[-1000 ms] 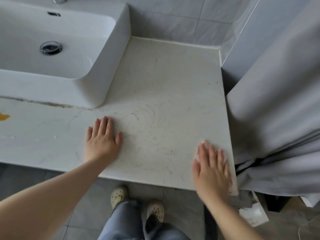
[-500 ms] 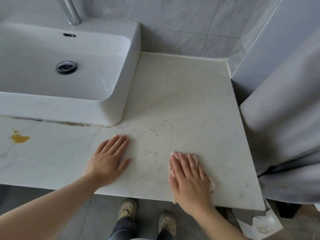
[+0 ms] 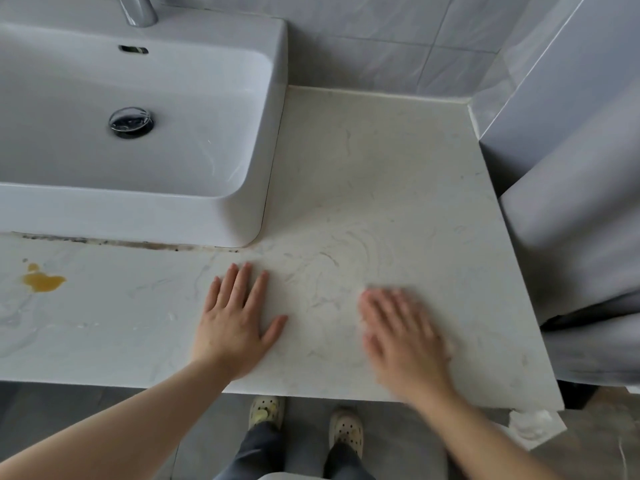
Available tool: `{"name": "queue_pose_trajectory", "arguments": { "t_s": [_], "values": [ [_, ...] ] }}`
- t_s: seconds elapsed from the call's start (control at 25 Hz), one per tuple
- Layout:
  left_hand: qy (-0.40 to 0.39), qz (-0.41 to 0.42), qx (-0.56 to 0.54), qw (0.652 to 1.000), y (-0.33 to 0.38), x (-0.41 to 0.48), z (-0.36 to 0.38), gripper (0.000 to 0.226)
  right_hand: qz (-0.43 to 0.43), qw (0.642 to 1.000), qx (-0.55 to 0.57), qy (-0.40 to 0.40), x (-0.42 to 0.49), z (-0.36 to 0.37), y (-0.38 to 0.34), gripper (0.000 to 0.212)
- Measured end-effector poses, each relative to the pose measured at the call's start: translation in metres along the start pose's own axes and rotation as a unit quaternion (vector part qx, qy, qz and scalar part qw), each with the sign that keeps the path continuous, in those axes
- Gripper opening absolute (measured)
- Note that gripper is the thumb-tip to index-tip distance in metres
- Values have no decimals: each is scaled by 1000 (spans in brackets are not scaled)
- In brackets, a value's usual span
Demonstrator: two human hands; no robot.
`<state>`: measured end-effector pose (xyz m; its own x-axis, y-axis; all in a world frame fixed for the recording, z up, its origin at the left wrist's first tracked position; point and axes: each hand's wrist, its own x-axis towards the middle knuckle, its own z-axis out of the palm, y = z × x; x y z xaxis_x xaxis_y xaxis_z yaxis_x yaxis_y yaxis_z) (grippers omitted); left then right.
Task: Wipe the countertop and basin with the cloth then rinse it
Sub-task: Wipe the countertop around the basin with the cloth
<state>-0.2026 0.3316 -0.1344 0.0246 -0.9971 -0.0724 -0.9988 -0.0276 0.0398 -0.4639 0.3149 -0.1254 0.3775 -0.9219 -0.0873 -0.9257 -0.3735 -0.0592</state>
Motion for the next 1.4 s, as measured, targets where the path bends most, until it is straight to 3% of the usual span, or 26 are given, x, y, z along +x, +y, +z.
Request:
{"name": "queue_pose_trajectory", "arguments": {
  "t_s": [0.12,0.16,0.2,0.28,0.36,0.44,0.48,0.56,0.64,0.72,0.8,0.88,0.92,1.0,1.08,1.12,1.2,1.28,1.36,1.4],
  "values": [
    [14,0,4,1000,0,-1,1,79,249,967,50,19,37,-6,73,70],
    [15,1,5,1000,1,-1,0,79,303,951,65,23,47,-8,70,71],
    [14,3,2,1000,1,-1,0,79,297,951,73,34,52,-8,49,71],
    [14,4,1,1000,0,0,1,80,148,988,47,12,37,4,-11,67],
    [15,4,0,1000,0,0,1,80,-23,999,20,-9,2,9,-37,59],
    [16,2,-1,1000,0,0,0,80,-69,998,-1,-11,-6,0,0,58],
    [17,2,-3,1000,0,0,0,80,-25,999,-12,-15,2,0,26,60],
    [21,-1,-6,1000,0,0,-1,77,156,987,30,14,37,-2,68,69],
    [23,0,-15,1000,1,-1,-3,73,260,961,82,45,83,-4,58,70],
    [22,-1,-24,999,0,-1,-3,71,188,977,73,61,96,0,2,65],
    [26,-2,-28,999,-1,0,-2,69,10,997,51,60,65,8,-38,58],
    [31,0,-30,999,0,0,-2,68,-111,994,16,14,24,10,-24,55],
    [32,-1,-27,999,0,0,-2,68,-115,993,6,14,20,9,-3,55],
    [26,1,-12,1000,-1,1,-2,67,8,999,16,41,44,5,39,58],
    [19,14,12,1000,-2,1,0,66,177,981,61,49,102,-4,53,58],
    [15,17,19,1000,-3,2,1,64,219,971,93,38,132,-8,43,56],
    [17,17,15,1000,-4,2,2,62,159,980,115,15,161,-10,-5,55],
    [30,9,-18,999,-3,2,1,62,-9,996,79,31,136,0,-57,54],
    [44,2,-44,998,-4,2,1,64,-144,986,65,47,77,5,-64,52],
    [45,0,-47,998,-5,2,2,64,-169,984,55,25,57,5,-49,51]
  ]
}}
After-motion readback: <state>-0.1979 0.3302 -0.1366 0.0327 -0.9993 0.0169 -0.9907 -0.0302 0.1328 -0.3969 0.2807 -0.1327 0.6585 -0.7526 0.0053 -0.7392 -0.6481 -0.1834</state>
